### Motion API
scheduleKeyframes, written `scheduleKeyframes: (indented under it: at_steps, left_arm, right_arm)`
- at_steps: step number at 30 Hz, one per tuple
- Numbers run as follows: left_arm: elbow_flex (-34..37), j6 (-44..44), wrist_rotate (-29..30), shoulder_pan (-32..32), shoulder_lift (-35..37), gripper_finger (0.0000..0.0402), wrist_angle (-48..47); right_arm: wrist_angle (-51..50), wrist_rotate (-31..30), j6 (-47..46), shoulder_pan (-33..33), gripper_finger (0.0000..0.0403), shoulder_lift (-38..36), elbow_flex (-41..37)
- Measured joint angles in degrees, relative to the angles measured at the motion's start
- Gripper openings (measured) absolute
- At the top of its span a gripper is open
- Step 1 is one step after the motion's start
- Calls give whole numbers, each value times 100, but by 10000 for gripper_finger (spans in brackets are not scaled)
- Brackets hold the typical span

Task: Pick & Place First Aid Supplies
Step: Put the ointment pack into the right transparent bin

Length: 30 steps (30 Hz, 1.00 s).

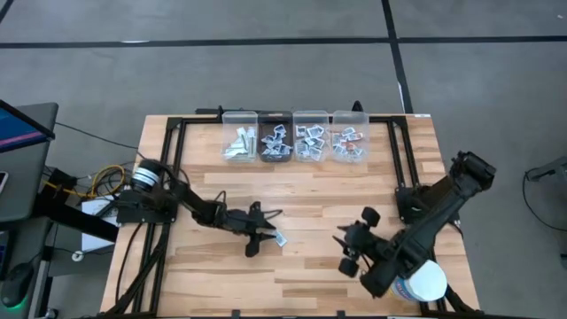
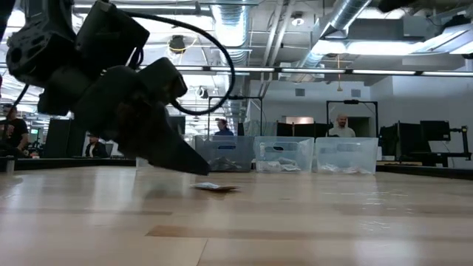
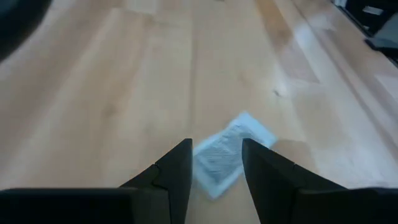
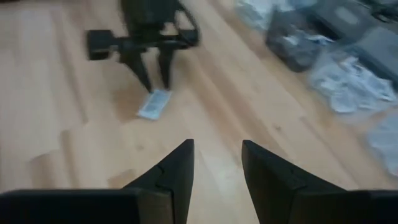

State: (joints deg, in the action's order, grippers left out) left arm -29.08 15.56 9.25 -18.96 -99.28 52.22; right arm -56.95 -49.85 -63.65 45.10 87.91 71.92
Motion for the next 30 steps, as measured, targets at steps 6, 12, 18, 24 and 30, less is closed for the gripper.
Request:
scheduleKeyframes:
  at_steps: [6,12,18,24,30]
  left_arm:
    - [-547,-495,5,-334,-629,140,90]
    - [-741,-1227,46,-466,-896,140,159]
    - [-732,-1229,278,-462,-897,140,64]
    - [-730,-1229,304,-449,-895,100,-21]
    - [-730,-1172,385,-457,-895,11,-36]
  right_arm:
    - [225,-143,231,101,129,199,-4]
    - [225,-121,250,-42,129,419,-4]
    - [252,-67,253,-115,128,670,-9]
    - [395,171,252,-115,129,861,-9]
    - [431,217,227,-113,128,884,-9]
